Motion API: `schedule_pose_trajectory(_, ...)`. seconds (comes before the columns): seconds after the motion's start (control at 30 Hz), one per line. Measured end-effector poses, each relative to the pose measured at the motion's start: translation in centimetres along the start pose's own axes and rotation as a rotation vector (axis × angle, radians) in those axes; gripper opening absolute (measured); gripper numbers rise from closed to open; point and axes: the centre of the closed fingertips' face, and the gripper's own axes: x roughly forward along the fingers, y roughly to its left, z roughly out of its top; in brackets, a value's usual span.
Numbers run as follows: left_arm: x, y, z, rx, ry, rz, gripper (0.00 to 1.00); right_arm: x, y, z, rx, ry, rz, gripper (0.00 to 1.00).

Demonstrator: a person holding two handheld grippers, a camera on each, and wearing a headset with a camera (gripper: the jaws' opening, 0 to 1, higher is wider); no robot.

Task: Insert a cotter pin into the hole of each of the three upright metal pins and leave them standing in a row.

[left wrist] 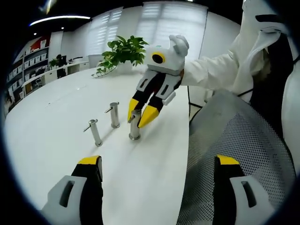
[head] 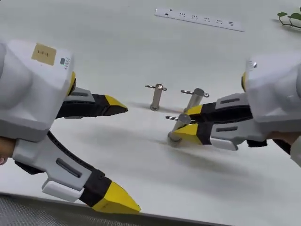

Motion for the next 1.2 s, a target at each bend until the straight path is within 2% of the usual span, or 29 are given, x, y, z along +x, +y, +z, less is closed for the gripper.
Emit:
schedule_pose_trajectory(0.2,0.1,0.1,-0.2,-0.005,0.013,0.004,0.99,-3.0,-2.8,-2.3,0.025,0.025,-0.069,0.07)
schedule_pose_trajectory(0.37,0.0,0.1,-0.5,-0.026,0.024,0.014,0.99,-4.5,-4.8,-3.1,0.045,0.014,-0.111,0.07)
schedule_pose_trajectory(0.4,-0.6,1.6,-1.0,0.013,0.052,0.069,0.98,-4.7,-5.1,-3.2,0.047,0.012,-0.115,0.07)
schedule_pose_trajectory(0.43,-0.7,1.4,-1.0,0.005,0.05,0.06,0.98,-4.7,-5.3,-3.2,0.045,0.01,-0.117,0.07)
schedule_pose_trajectory(0.5,-0.3,1.5,-0.7,-0.004,0.049,0.079,0.99,-4.8,-5.9,-3.4,0.042,0.006,-0.124,0.07)
schedule_pose_trajectory(0.57,-0.4,1.6,-1.0,0.003,0.052,0.078,0.99,-4.8,-6.3,-3.4,0.054,0.0,-0.123,0.07)
schedule_pose_trajectory(0.7,-0.1,0.7,-0.9,-0.01,0.057,0.071,0.99,-4.4,-6.7,-3.9,0.057,0.002,-0.103,0.07)
schedule_pose_trajectory(0.83,0.2,0.1,-0.8,-0.019,0.06,0.066,0.99,-4.0,-6.7,-4.3,0.052,0.026,-0.087,0.08)
schedule_pose_trajectory(0.9,0.4,0.1,-0.3,-0.016,0.051,0.076,0.99,-3.9,-6.6,-4.4,0.043,0.032,-0.081,0.08)
schedule_pose_trajectory(0.97,2.0,-0.7,0.7,-0.024,0.06,0.081,0.99,-3.7,-6.5,-4.5,0.046,0.035,-0.07,0.08)
schedule_pose_trajectory(1.0,1.3,-0.5,0.7,-0.039,0.036,0.07,0.99,-3.6,-6.5,-4.5,0.043,0.037,-0.068,0.08)
schedule_pose_trajectory(1.07,0.9,-0.4,0.6,-0.04,0.028,0.067,0.99,-3.6,-7.0,-4.9,0.04,0.04,-0.069,0.08)
schedule_pose_trajectory(1.2,0.1,0.0,0.0,-0.045,0.035,0.062,0.99,-3.7,-6.9,-5.1,0.05,0.033,-0.069,0.08)
